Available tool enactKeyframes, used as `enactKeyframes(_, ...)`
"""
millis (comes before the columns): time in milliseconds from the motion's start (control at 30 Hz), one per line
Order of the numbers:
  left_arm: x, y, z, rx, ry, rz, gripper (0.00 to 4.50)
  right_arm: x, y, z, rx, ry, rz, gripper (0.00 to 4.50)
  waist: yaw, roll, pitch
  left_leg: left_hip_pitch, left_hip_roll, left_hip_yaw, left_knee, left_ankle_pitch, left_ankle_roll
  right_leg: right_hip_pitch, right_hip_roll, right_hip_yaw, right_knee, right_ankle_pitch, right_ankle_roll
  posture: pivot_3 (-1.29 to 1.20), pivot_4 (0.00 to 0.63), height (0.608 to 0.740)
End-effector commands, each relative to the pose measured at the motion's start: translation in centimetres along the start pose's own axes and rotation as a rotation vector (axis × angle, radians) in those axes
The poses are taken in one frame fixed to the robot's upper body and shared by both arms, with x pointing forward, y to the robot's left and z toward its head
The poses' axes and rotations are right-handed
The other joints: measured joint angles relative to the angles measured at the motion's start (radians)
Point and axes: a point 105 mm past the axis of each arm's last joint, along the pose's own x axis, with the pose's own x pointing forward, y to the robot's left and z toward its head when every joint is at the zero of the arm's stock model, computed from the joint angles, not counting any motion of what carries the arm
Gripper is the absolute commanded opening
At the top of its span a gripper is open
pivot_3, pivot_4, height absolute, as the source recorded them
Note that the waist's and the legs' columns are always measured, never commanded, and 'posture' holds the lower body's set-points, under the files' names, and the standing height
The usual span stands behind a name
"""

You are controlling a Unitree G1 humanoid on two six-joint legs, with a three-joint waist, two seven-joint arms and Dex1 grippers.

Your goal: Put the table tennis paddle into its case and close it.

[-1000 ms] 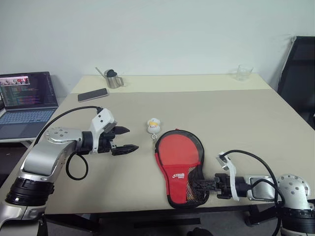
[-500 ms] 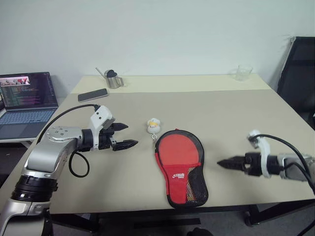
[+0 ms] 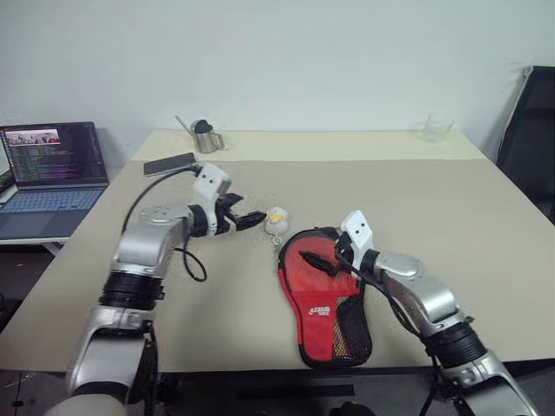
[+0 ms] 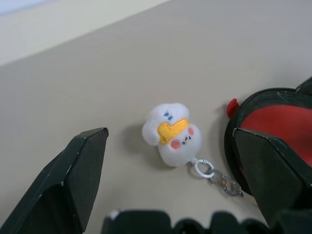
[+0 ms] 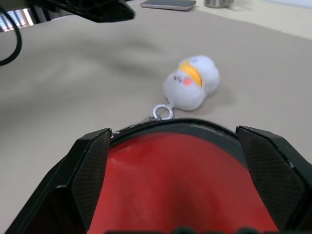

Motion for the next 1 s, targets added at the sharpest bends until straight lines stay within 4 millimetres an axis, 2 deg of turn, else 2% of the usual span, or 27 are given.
enactKeyframes(33, 1.6, 1.2, 0.2, -0.019, 0.036, 0.110, 4.50, 0.6, 0.7, -1.1, -0.009, 0.002, 0.012, 4.47, -0.002, 0.000, 0.000, 0.000, 0.000, 0.000, 0.000, 0.000, 0.000, 0.000, 0.000, 0.000, 0.000, 0.000, 0.000, 0.00, 0.150, 0.740)
enactKeyframes(133, 3.2, 1.7, -0.5, -0.067, 0.069, 0.163, 4.50, 0.8, 1.6, -2.1, 0.053, 0.029, 0.051, 4.47, -0.007, 0.000, 0.000, 0.001, 0.001, 0.000, 0.000, 0.000, 0.000, 0.000, 0.000, 0.000, 0.002, 0.000, 0.000, 0.00, 0.150, 0.740)
enactKeyframes(367, 6.7, 0.2, -2.1, -0.099, 0.146, 0.162, 4.50, 0.7, 2.4, -2.5, 0.067, 0.049, 0.096, 4.47, -0.011, 0.000, 0.000, 0.003, 0.001, 0.001, 0.000, 0.000, 0.000, 0.000, 0.001, 0.000, 0.004, 0.000, 0.000, 0.00, 0.150, 0.740)
enactKeyframes(533, 7.5, 0.3, -3.5, -0.080, 0.199, 0.224, 4.50, 0.7, 2.4, -2.2, 0.069, 0.044, 0.093, 4.47, -0.012, -0.001, 0.000, 0.003, 0.001, 0.001, 0.000, 0.000, 0.000, 0.000, 0.001, 0.000, 0.004, 0.000, 0.000, 0.00, 0.150, 0.740)
enactKeyframes(700, 8.4, -0.7, -4.6, -0.030, 0.239, 0.228, 4.50, 0.6, 2.5, -2.1, 0.079, 0.045, 0.082, 4.47, -0.009, -0.001, -0.001, 0.004, 0.000, 0.001, 0.000, 0.000, -0.001, 0.001, 0.001, 0.000, 0.005, 0.000, 0.000, 0.00, 0.150, 0.740)
enactKeyframes(800, 8.8, -0.7, -4.2, 0.006, 0.225, 0.248, 3.91, 0.6, 2.6, -2.1, 0.081, 0.047, 0.081, 4.50, -0.008, -0.002, -0.002, 0.005, 0.000, 0.001, 0.000, 0.000, -0.001, 0.001, 0.001, 0.000, 0.005, 0.000, 0.000, 0.00, 0.150, 0.740)
enactKeyframes(1000, 8.9, 0.2, -2.7, 0.216, 0.234, 0.336, 1.83, 0.2, 3.1, -2.4, 0.092, 0.070, 0.096, 4.50, -0.011, -0.002, -0.002, 0.006, 0.000, 0.002, 0.000, 0.001, -0.001, 0.002, 0.001, 0.000, 0.006, 0.002, 0.001, 0.00, 0.150, 0.740)
